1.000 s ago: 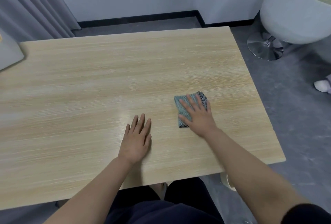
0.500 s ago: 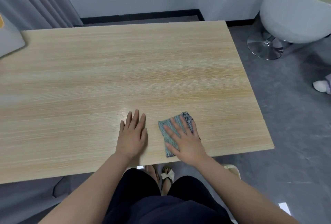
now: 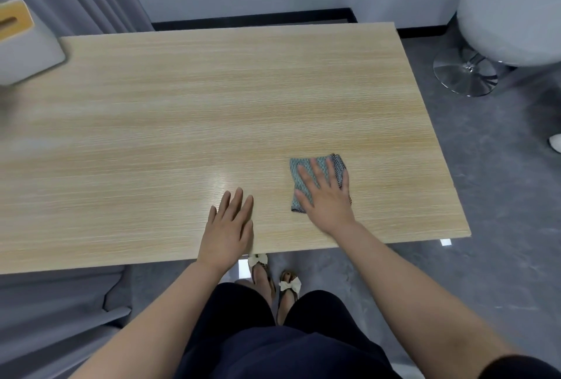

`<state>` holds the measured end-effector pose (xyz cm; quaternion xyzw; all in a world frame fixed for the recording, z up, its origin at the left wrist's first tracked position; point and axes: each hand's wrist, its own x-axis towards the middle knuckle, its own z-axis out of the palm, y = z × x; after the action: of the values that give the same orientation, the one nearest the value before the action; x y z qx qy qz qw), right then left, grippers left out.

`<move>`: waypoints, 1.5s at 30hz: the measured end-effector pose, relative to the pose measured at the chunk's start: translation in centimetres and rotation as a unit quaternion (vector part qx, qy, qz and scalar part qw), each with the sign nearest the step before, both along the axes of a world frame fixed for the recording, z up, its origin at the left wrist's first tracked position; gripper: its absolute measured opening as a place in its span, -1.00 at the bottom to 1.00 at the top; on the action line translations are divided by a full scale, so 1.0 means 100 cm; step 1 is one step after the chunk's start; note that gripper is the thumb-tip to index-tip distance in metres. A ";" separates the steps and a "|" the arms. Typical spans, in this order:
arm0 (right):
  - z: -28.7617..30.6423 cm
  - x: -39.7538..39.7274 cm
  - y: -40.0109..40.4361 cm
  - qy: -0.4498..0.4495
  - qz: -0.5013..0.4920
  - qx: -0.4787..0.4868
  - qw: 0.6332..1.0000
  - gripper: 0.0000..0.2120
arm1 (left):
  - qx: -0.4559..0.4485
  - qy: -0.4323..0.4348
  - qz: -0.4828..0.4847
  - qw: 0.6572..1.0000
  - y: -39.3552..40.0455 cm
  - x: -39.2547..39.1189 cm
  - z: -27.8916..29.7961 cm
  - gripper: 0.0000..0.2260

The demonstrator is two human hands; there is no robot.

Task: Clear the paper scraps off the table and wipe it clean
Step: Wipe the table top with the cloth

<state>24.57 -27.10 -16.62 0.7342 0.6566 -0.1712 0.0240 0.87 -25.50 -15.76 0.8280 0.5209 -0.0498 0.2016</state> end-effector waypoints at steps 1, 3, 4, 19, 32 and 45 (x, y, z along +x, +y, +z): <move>-0.001 -0.005 -0.009 0.003 0.008 -0.001 1.000 -0.46 | 0.002 0.000 0.001 1.000 -0.001 0.000 0.000 -0.34; -0.006 -0.014 -0.030 -0.003 0.036 0.022 0.999 -0.46 | 0.002 0.005 0.003 1.000 -0.004 -0.001 -0.001 -0.33; -0.008 -0.018 -0.041 -0.009 0.049 0.038 0.998 -0.46 | 0.002 0.005 0.005 1.000 -0.005 0.000 -0.002 -0.33; 0.000 0.022 -0.025 -0.017 -0.007 -0.009 1.000 -0.48 | -0.016 0.016 -0.023 0.999 -0.011 -0.011 0.003 -0.34; -0.009 -0.048 -0.077 -0.012 -0.015 0.022 1.000 -0.42 | -0.009 0.020 -0.084 0.996 -0.015 -0.045 0.005 -0.31; 0.003 -0.071 -0.028 -0.008 -0.126 -0.029 0.992 -0.48 | -0.031 -0.001 -0.022 0.999 0.010 -0.080 0.007 -0.50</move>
<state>17.44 -29.95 -16.34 0.8112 0.5537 -0.1861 0.0293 -7.14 -24.51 -15.04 0.8326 0.5008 -0.0696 0.2261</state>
